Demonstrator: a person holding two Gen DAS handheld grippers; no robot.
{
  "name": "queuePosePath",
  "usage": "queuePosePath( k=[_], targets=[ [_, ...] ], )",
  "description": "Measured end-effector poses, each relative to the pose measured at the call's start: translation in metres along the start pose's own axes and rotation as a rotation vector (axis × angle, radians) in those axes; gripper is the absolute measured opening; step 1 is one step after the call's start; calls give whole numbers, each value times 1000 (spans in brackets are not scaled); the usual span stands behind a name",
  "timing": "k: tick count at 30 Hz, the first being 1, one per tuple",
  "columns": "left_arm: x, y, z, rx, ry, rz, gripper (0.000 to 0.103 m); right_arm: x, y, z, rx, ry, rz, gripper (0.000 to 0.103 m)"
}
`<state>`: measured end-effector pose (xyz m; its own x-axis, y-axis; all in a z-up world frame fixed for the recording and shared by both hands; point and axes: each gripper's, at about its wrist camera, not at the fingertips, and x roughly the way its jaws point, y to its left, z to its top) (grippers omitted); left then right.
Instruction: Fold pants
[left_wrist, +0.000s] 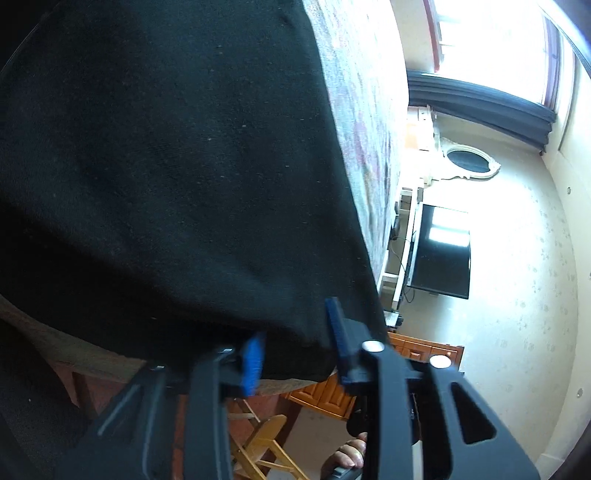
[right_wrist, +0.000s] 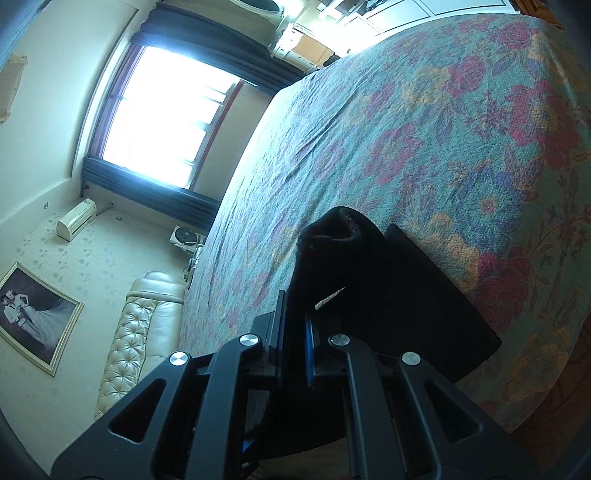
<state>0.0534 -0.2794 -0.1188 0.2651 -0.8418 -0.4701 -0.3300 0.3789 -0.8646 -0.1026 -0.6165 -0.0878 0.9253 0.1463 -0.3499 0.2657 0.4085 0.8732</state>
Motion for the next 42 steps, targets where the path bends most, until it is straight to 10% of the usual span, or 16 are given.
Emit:
queuePosePath(
  k=[12,23,27,31,37,42],
  targets=[
    [-23,-26,-10,129,-53,-31,9,-27,4,-3,-40,-12,6,8],
    [-13,3,-22,97,18,116,10,-32,-72,-35,81,93,-156,8],
    [-15,0,-29,109,55,126,10,-49,-66,-23,62,59,-214,22],
    [-14,-17,-39,175,105,105,10,-65,-45,19,-4,29,-156,81],
    [-17,-55,-37,379,86,45,24,-1,-58,75,155,247,-7,81],
    [-24,-51,-21,389,40,45,32,50,-65,84,155,429,-95,81]
  ],
)
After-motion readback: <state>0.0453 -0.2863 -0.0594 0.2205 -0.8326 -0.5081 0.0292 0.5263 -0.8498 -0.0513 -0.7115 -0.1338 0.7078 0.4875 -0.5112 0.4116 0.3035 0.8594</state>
